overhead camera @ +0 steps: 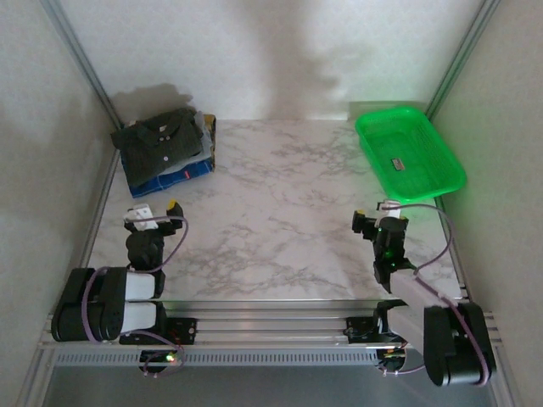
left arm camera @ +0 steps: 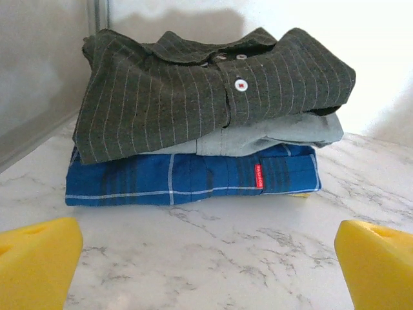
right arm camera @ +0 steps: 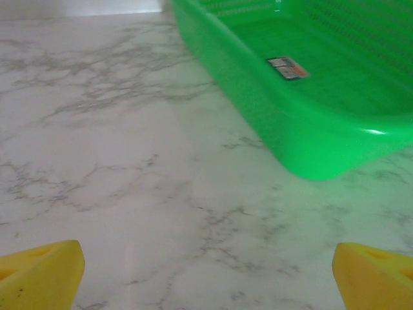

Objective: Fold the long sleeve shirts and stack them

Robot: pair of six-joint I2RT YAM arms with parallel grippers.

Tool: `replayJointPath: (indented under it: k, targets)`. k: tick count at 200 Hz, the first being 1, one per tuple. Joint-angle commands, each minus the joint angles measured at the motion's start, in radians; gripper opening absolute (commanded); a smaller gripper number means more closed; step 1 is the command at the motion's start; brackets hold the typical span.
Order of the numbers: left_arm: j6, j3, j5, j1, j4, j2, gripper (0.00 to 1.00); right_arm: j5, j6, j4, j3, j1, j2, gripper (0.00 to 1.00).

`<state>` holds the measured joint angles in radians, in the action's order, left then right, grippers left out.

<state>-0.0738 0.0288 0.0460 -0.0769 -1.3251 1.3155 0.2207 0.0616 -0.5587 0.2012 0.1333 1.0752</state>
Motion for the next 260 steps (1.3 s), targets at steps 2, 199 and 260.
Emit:
replayJointPath:
  k: [2,199,260]
  targets:
    - [0.017,0.033,0.038,-0.012,-0.107,0.047,1.00,-0.077,-0.044,-0.168,0.074,-0.007,0.089,0.99]
    - [0.022,0.195,-0.012,0.007,0.039,0.218,0.99,-0.059,0.003,-0.280,0.180,-0.075,0.454,0.99]
    - [0.022,0.196,-0.014,0.008,0.038,0.218,0.99,-0.041,-0.025,-0.265,0.194,-0.051,0.459,0.99]
